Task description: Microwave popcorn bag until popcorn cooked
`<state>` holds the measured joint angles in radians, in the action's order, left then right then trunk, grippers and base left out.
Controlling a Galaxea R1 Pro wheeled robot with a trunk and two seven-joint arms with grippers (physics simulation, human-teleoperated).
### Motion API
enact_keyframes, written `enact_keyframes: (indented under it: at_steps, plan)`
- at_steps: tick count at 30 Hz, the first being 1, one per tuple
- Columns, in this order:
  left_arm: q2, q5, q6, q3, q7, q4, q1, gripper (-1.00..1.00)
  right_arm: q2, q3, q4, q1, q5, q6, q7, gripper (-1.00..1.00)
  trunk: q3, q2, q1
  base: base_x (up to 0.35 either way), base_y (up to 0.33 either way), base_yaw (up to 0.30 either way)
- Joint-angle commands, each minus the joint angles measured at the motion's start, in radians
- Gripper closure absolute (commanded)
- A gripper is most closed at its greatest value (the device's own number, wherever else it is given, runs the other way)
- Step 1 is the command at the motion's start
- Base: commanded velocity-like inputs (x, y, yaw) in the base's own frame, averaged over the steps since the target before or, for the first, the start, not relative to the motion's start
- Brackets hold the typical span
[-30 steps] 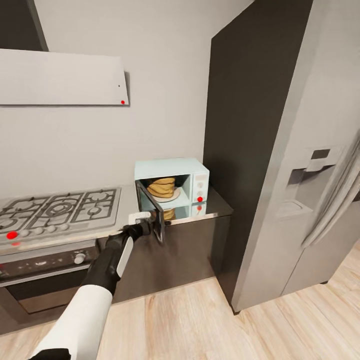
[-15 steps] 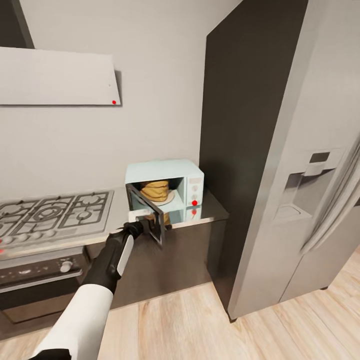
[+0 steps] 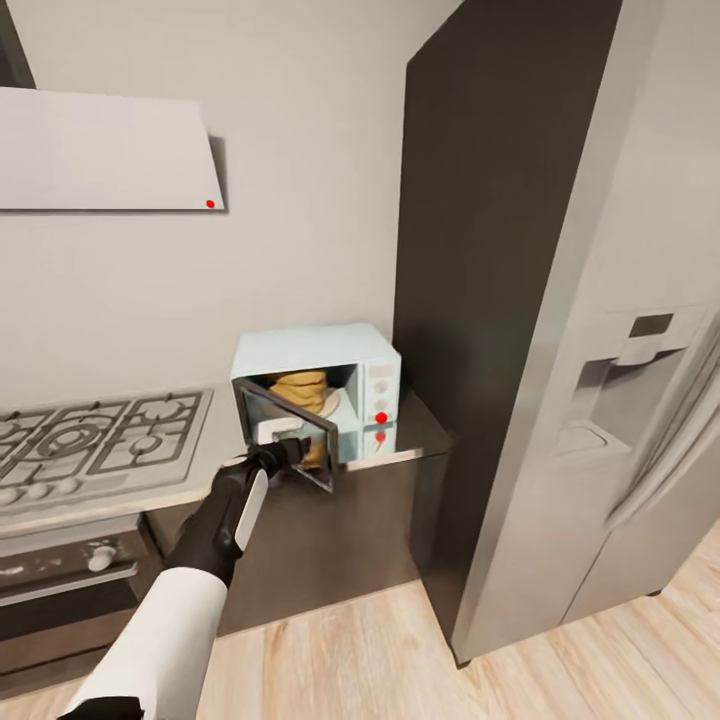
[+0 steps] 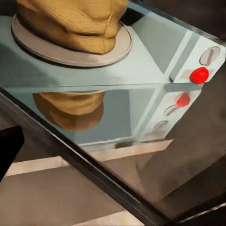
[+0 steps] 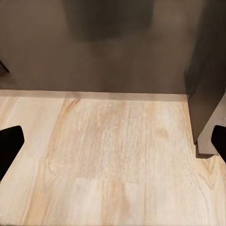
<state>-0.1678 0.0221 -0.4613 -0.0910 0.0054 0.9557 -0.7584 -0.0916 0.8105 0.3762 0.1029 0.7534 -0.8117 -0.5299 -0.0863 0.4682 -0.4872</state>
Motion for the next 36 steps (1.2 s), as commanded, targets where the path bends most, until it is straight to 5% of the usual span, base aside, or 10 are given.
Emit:
enact_keyframes:
  at_steps: [1,36]
  plan:
    - [-0.001,0.002,-0.006,-0.003,0.001,0.001,-0.002,-1.0,-0.003,0.009,-0.001,0.001,0.003,-0.002,-0.007,-1.0,-0.002,0.002,-0.001,0.332,-0.085,0.0]
    - [0.004,0.004,-0.005,-0.006,-0.008,0.001,0.009,-1.0,-0.028,0.001,-0.008,0.003,0.006,-0.003,-0.014,-1.0,-0.002,0.002,-0.001,0.13,-0.039,0.0]
